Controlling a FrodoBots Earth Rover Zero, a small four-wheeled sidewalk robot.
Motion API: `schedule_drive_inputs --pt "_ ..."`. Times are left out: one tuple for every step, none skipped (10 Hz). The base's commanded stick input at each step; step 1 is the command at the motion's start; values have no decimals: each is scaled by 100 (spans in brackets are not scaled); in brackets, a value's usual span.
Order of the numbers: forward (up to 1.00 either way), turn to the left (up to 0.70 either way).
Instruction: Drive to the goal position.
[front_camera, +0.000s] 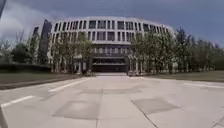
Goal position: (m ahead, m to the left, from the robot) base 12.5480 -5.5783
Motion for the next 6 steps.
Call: schedule_drive_inputs --pt "50 1" --pt "50 1" --pt "50 1" --pt "50 1" --pt "50 1" --pt "50 1"
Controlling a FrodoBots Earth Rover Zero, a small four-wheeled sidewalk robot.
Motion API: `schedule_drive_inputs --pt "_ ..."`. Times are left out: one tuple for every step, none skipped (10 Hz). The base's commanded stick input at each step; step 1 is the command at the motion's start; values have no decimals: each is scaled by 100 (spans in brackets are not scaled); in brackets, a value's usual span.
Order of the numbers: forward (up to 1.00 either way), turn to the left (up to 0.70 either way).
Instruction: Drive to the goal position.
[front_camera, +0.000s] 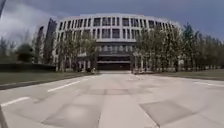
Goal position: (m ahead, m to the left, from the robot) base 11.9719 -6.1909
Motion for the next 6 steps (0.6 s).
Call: schedule_drive_inputs --pt "50 1" --pt "50 1" --pt "50 1" --pt "50 1" --pt "50 1" --pt "50 1"
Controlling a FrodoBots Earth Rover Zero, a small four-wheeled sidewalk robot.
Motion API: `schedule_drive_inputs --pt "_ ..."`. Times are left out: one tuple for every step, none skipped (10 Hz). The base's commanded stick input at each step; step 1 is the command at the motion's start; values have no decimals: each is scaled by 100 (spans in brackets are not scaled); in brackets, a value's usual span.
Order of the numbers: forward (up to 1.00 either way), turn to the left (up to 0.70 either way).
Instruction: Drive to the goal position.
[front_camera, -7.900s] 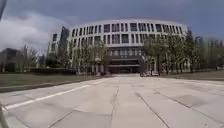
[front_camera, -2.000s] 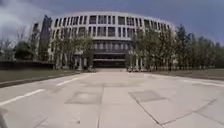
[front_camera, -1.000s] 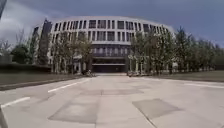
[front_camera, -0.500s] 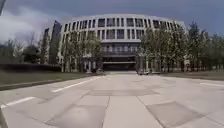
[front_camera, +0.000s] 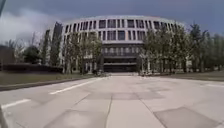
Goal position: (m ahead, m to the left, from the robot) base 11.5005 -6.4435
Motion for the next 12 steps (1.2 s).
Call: schedule_drive_inputs --pt "50 1" --pt "50 1" --pt "50 1" --pt "50 1" --pt "50 1" --pt "50 1" --pt "50 1" --pt "50 1" --pt "50 1" --pt "50 1" --pt "50 1" --pt "50 1"
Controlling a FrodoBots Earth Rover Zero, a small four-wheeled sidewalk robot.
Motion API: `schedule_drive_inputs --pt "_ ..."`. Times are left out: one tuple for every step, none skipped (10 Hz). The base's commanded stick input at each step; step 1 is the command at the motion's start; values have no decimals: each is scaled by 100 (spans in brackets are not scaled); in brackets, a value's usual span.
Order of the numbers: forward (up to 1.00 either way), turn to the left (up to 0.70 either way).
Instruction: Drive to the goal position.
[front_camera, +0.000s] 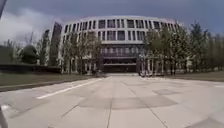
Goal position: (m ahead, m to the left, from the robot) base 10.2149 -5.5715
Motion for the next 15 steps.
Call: schedule_drive_inputs --pt "50 1" --pt "50 1" --pt "50 1" --pt "50 1" --pt "50 1" --pt "50 1" --pt "50 1" --pt "50 1" --pt "50 1" --pt "50 1" --pt "50 1" --pt "50 1" --pt "50 1" --pt "50 1" --pt "50 1"
